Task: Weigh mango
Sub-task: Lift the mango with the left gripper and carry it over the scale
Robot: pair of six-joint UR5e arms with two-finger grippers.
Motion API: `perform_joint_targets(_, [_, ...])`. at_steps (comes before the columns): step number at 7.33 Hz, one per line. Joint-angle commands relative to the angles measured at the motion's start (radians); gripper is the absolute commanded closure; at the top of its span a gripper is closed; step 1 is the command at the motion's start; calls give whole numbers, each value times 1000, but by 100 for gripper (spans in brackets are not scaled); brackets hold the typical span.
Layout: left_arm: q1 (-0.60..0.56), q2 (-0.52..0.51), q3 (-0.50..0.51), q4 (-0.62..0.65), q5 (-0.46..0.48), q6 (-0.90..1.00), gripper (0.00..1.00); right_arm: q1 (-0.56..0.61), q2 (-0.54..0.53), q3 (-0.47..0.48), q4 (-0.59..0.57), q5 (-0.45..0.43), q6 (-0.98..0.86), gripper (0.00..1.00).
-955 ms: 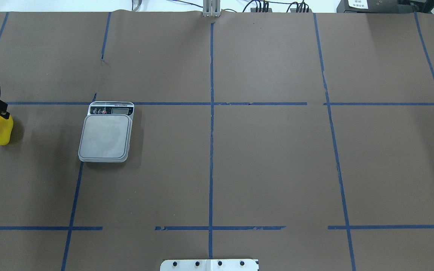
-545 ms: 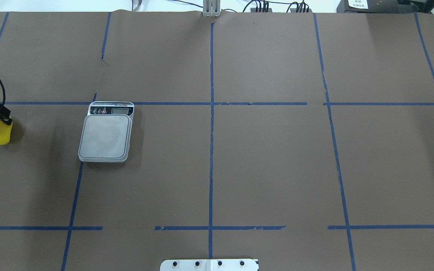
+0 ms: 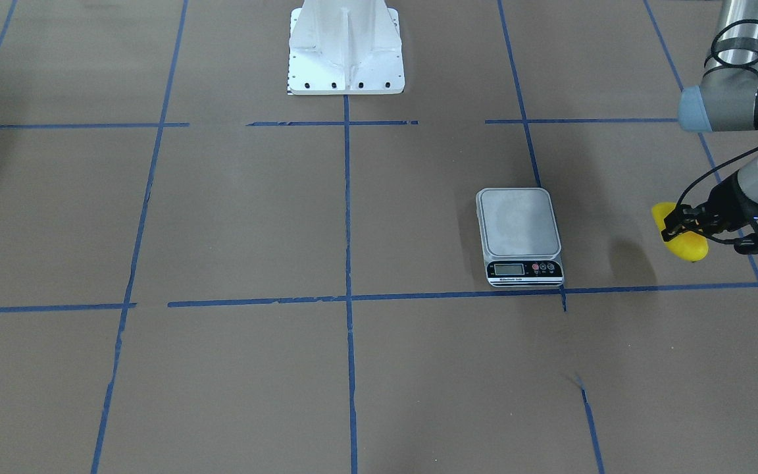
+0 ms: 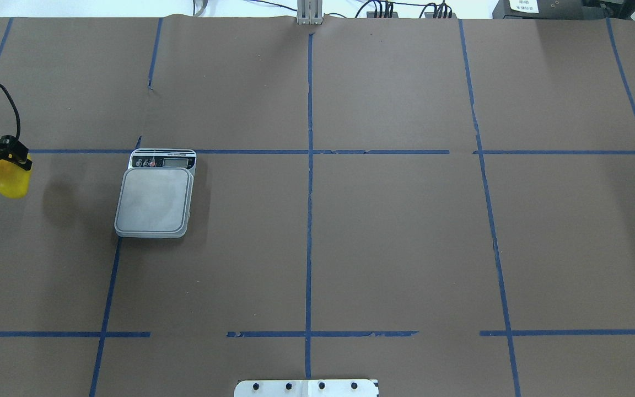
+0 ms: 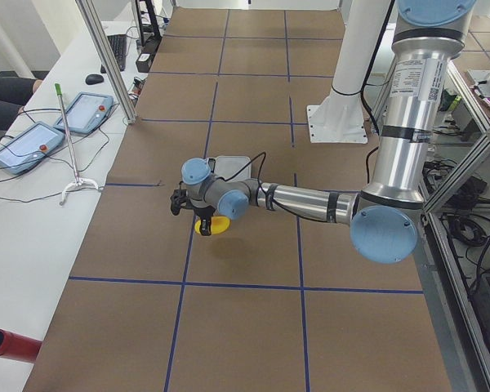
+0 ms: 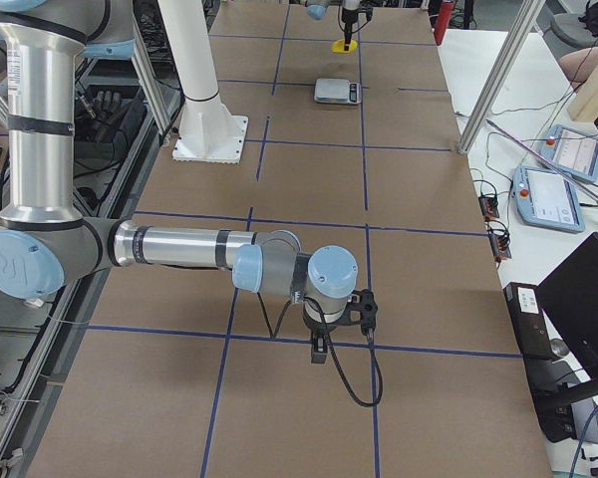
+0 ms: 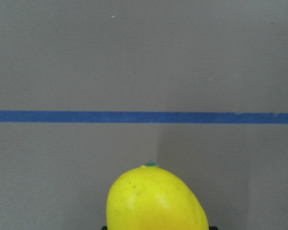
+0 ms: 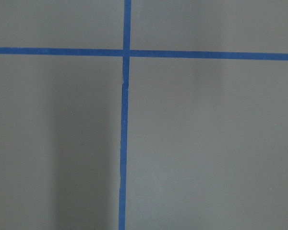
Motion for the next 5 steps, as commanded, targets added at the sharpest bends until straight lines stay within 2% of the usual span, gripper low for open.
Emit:
perform_joint_targets(1, [67, -134, -73, 51, 8, -192, 100, 0, 1, 0, 0, 0, 0, 0])
perform_joint_targets(2, [206, -196, -53, 51, 14, -289, 100, 0, 1, 0, 0, 0, 0, 0])
perform_joint_targets(4, [287, -236, -52, 54, 78, -336, 100, 0, 1, 0, 0, 0, 0, 0])
perform_joint_targets(5, [305, -222, -64, 54, 84, -351, 100, 0, 1, 0, 0, 0, 0, 0])
